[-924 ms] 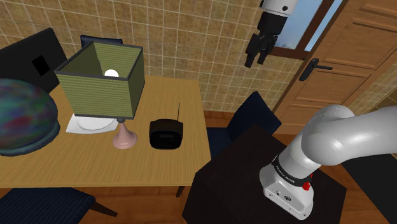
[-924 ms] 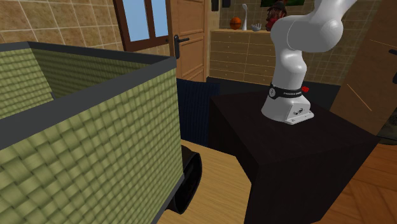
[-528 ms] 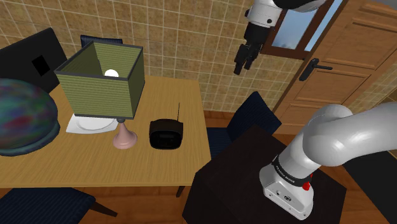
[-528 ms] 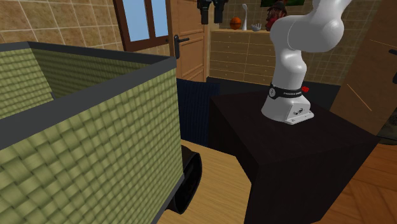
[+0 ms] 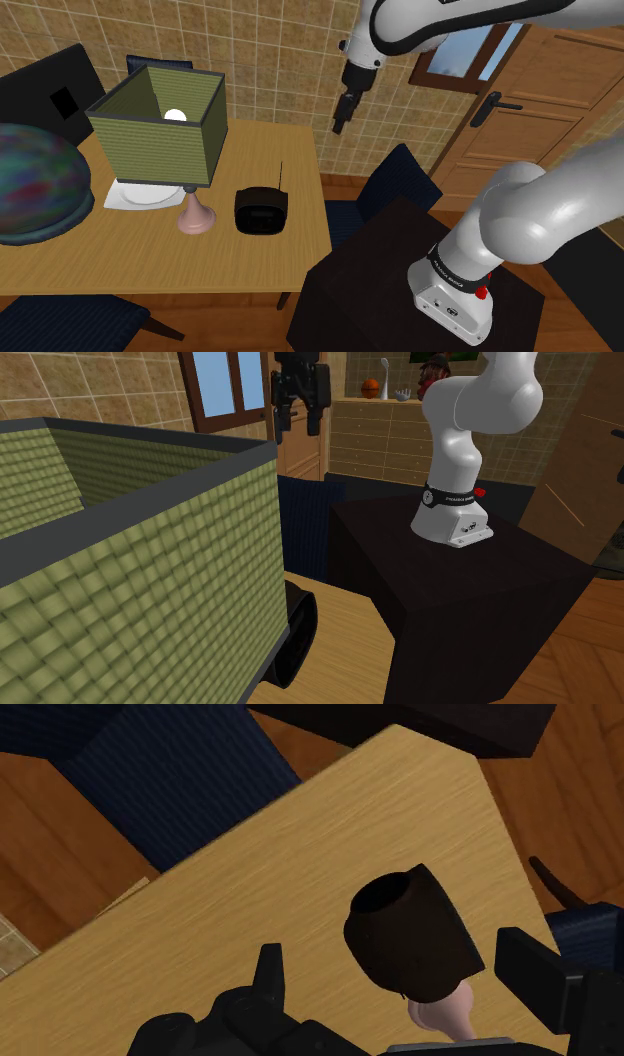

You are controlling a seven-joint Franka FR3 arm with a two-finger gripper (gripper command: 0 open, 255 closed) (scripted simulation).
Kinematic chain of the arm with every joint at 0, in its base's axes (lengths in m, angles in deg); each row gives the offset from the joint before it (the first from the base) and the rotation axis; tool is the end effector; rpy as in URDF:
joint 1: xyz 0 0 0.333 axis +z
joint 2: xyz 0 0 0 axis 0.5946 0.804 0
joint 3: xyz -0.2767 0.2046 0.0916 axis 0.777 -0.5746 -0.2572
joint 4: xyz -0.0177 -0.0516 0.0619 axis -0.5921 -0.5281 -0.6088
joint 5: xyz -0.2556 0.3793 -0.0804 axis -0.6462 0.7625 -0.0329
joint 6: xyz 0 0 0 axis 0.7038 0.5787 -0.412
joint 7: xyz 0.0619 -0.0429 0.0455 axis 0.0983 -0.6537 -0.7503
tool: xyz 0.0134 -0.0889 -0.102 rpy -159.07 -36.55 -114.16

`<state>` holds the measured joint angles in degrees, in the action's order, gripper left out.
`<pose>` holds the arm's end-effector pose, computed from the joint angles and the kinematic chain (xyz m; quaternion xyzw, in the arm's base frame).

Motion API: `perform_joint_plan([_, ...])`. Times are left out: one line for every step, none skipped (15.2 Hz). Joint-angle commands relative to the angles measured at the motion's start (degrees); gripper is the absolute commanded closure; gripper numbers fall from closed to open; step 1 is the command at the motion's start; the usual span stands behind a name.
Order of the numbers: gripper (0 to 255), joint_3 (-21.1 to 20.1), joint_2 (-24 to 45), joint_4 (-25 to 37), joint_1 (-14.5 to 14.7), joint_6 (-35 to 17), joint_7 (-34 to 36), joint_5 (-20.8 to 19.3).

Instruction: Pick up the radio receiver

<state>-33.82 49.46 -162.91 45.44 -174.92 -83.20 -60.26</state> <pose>0.4577 0.0324 0.4293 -0.9804 -0.1942 -0.0157 0.0305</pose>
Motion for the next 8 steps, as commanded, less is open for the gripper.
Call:
perform_joint_plan([0,0.18,3.58,-0.22,1.3,-4.5,-3.24,0.34])
perform_joint_plan([0,0.19,5.46,0.05,1.99,-6.41,-4.71,0.59])
perform_joint_plan([0,0.16,7.36,0.38,2.65,-8.27,-6.19,0.87])
perform_joint_plan([0,0.09,9.27,0.77,3.29,-10.08,-7.68,1.18])
perform_joint_plan([0,0.0,11.19,1.22,3.92,-11.84,-9.18,1.51])
perform_joint_plan([0,-0.12,13.12,1.73,4.53,-13.55,-10.68,1.87])
perform_joint_plan([0,-0.28,15.06,2.29,5.12,-15.21,-12.19,2.24])
perform_joint_plan([0,-0.47,16.99,2.9,5.69,-16.81,-13.7,2.63])
